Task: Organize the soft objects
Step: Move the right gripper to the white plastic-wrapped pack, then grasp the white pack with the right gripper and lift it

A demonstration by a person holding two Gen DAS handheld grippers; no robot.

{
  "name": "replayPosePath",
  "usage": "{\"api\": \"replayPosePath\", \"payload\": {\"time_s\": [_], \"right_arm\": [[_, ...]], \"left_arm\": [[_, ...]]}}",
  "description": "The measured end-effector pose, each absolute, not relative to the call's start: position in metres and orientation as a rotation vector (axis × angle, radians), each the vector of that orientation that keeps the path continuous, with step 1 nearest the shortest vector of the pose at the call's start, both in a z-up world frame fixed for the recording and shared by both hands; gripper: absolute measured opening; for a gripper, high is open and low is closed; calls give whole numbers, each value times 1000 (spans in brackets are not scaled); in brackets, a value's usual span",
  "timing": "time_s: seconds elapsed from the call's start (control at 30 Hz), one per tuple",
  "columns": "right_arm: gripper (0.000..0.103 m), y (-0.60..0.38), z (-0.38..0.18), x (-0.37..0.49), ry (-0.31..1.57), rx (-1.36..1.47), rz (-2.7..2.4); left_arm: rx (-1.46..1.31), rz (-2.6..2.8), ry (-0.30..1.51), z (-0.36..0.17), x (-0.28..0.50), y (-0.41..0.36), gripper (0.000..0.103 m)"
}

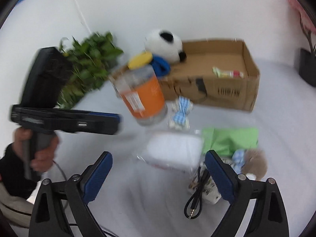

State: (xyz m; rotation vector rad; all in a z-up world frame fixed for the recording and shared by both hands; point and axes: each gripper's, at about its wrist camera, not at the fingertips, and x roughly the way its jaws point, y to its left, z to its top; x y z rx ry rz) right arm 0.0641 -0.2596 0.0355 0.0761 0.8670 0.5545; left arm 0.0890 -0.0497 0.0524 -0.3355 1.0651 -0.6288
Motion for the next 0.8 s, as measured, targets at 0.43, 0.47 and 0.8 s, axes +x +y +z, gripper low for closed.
{"api": "replayPosePath", "payload": {"time_s": [0.43,0.47,0.8], "right_arm": [[81,-204,-8,78,1021,2,523],[81,-196,-7,65,1036,-1,578],[83,-176,13,30,927,-146,605]], "left_arm": [[-437,-534,1094,33,61,2,66],[-457,-540,1107,29,61,4,66],[-640,-586,1181,1,66,5,66]]}}
